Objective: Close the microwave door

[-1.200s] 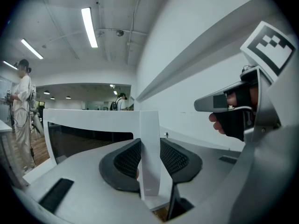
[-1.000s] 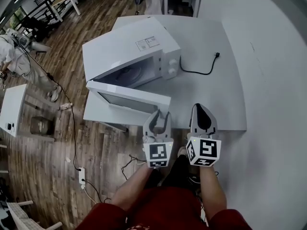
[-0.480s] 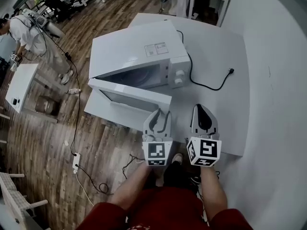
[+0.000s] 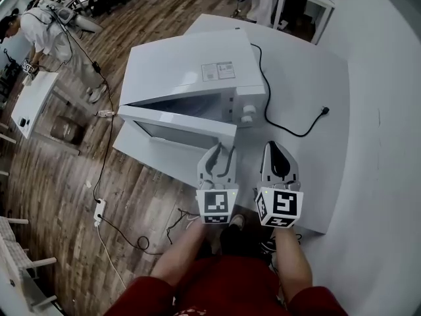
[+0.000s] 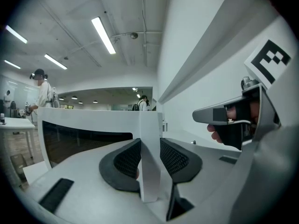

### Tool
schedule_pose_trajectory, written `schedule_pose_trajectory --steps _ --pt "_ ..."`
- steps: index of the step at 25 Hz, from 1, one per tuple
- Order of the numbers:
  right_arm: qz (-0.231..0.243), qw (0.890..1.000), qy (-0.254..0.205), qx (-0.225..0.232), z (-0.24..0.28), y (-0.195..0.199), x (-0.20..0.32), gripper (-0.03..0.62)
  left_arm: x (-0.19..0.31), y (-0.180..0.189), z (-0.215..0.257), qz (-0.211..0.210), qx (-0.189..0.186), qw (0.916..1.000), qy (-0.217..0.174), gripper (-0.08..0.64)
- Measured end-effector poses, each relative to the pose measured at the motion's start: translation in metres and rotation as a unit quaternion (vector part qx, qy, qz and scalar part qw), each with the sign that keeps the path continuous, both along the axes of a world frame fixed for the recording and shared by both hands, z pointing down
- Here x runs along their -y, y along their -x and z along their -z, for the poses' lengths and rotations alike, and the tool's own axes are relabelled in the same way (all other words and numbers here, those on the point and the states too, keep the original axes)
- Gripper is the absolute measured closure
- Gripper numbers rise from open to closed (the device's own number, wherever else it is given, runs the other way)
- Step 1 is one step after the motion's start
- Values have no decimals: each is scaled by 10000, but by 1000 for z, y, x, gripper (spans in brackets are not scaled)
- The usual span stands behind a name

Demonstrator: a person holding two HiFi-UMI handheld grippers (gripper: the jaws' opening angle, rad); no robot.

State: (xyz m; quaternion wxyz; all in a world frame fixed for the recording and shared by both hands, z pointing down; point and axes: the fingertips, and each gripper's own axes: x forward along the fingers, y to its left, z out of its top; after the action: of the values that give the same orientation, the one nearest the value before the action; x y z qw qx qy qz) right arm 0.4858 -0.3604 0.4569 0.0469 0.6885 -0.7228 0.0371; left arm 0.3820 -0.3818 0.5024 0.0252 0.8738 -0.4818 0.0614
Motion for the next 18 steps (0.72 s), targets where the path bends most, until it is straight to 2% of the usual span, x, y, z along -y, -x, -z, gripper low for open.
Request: schedule_pose_trajectory --steps 18 --pt "319 9995 19 -70 -6 -30 45 565 59 -24 -3 515 -44 9987 -6 416"
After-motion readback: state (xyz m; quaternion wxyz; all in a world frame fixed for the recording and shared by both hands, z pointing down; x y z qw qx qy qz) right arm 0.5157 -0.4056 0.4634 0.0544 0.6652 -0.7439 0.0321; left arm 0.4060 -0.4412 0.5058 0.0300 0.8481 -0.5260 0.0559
